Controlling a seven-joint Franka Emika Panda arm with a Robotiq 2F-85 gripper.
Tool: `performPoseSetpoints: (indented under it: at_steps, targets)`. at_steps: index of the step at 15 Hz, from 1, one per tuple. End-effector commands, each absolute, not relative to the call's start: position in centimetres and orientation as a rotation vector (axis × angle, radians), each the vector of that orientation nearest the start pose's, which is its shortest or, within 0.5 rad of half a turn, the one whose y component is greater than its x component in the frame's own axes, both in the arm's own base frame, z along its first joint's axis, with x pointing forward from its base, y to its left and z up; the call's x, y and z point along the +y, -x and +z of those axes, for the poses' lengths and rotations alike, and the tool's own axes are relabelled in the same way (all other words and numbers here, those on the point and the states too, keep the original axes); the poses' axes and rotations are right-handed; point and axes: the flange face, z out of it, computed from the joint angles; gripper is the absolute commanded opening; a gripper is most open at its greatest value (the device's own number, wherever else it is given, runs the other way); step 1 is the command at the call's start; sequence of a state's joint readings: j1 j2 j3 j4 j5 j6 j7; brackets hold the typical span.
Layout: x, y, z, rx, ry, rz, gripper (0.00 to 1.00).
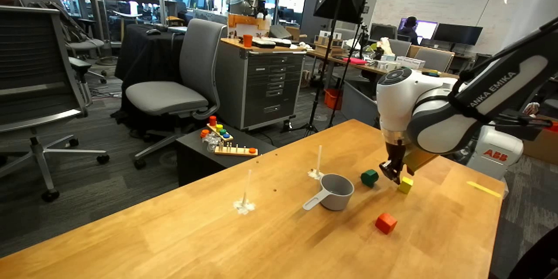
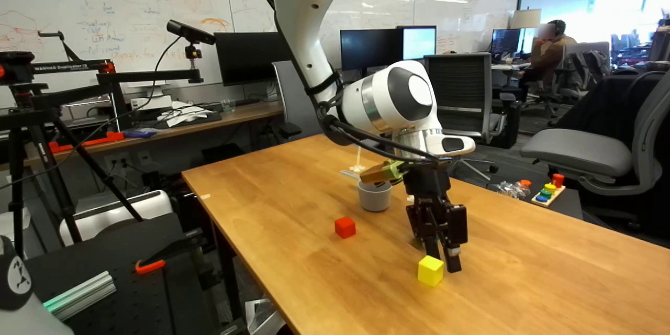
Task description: Place the blocks inside the grey measuring cup
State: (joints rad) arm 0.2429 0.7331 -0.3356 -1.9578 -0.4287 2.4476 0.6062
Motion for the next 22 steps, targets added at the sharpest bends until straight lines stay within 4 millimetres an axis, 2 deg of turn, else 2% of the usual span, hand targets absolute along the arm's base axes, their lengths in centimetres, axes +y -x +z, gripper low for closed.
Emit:
performPoseSetpoints:
  at_steps: [1, 4, 5, 6, 7, 8, 12, 22]
  targets:
    - [-7.2, -57.6, 11.4, -0.398, -2.606, -0.107, 0.24]
    - [-8.5, -57.5, 11.4, -0.431, -2.604, -0.124, 0.0]
    - [-8.8, -57.4, 11.3, -0.434, -2.601, -0.133, 0.0]
    - [-9.0, -57.4, 11.5, -0.432, -2.603, -0.141, 0.36]
    - [-9.3, -57.7, 11.8, -0.454, -2.596, -0.13, 0.3]
    - [-9.0, -57.9, 10.4, -0.427, -2.594, -0.147, 0.05]
    - [-9.3, -57.9, 10.6, -0.437, -2.595, -0.144, 0.3]
    - [-9.3, -57.9, 10.7, -0.437, -2.595, -0.143, 0.3]
